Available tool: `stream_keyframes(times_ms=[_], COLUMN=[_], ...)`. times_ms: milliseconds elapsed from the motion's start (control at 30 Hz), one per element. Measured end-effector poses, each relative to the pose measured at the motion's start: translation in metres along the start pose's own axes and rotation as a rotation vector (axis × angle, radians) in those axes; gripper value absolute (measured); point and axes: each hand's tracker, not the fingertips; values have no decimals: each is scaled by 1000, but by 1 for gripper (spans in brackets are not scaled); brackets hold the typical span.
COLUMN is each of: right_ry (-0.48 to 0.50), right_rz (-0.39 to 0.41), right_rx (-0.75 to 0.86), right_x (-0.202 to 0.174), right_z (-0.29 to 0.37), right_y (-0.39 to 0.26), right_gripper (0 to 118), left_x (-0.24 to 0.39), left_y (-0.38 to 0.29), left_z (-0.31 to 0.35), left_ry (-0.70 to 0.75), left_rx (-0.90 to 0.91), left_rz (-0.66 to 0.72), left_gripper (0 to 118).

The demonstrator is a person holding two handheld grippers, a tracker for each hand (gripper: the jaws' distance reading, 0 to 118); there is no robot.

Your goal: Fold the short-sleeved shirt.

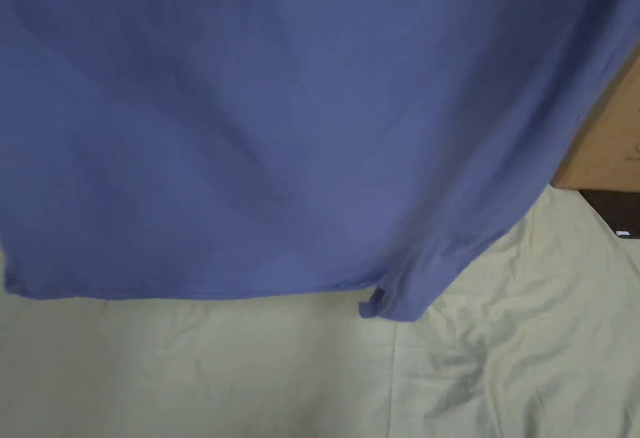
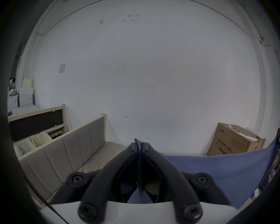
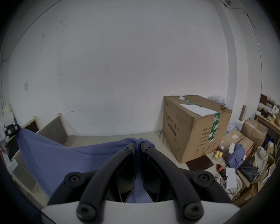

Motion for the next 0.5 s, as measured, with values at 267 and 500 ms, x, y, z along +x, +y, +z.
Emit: stream_keyframes(times_ms=[267,500], right_ry=[-120,-212], right_rz=[64,100], right_rx=[40,99], right_x=[-38,-75], right_z=[-94,-174], right_y=[39,71], right_gripper=[3,3], left_x=[37,71], left_y=[29,29], left_z=[-117,-184], left_ry=[110,234], left_rx=[-18,-2], left_rz=[-39,-92], left_gripper=[0,0])
